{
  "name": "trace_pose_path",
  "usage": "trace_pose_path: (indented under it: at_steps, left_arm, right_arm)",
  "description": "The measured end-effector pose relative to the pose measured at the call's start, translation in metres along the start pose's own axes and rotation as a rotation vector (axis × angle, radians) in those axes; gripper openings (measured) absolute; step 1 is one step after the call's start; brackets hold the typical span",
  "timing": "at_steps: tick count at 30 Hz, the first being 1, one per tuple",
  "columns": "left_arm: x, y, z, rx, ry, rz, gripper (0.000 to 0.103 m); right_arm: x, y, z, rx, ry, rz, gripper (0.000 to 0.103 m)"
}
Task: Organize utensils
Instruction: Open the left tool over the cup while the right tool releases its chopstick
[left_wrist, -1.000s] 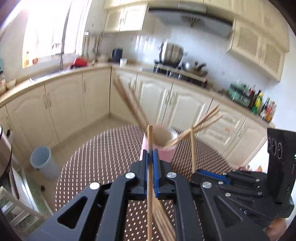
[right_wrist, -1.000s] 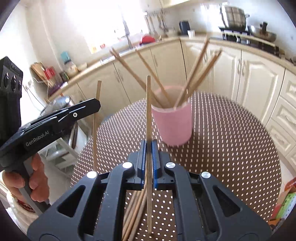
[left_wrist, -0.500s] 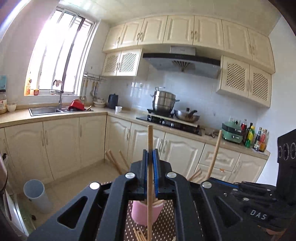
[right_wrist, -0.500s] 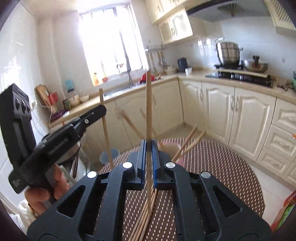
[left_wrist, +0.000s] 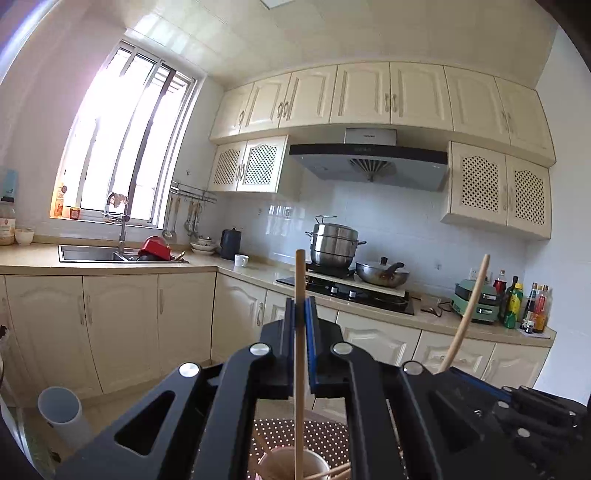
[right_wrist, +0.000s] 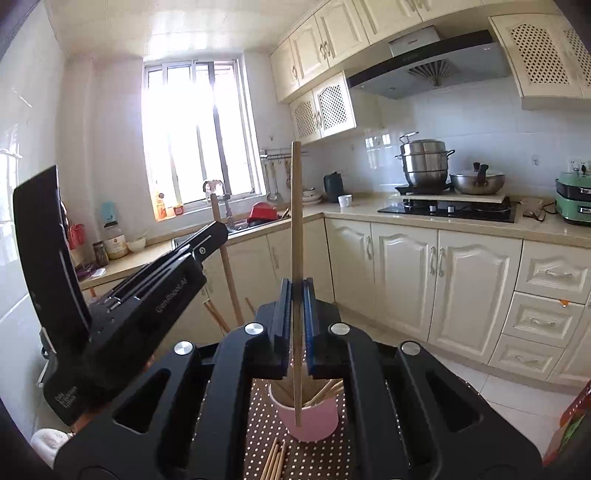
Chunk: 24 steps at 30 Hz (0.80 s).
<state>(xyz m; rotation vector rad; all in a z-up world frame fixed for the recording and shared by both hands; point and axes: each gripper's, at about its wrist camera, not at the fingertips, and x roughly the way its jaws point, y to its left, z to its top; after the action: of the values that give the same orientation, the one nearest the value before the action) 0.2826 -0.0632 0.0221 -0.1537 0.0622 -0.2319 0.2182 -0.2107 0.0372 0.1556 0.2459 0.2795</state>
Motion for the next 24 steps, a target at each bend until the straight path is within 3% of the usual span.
trace_pose_path:
  at_steps: [9,19,21,22,24]
  left_arm:
    - [0.017,0.000,-0.015,0.009,-0.028,0.040,0.006]
    - [0.023,0.010,-0.035,0.007,0.058,0.018,0.007]
    - [0.022,0.015,-0.036,-0.003,0.072,0.018,0.020]
    - [0.020,0.016,-0.036,-0.006,0.072,0.026,0.033]
    - [0.014,0.020,-0.035,-0.002,0.057,0.041,0.036]
  right_arm:
    - [0.004,-0.010,0.002,0.018,-0.074,-0.033,0.006]
    - [0.019,-0.009,-0.009,0.019,-0.048,-0.020,0.006]
    - [0.022,-0.009,-0.011,0.020,-0.033,-0.015,0.006]
    - [0.022,-0.008,-0.012,0.020,-0.031,-0.017,0.006]
    - [0.023,-0.008,-0.013,0.019,-0.021,-0.018,0.006]
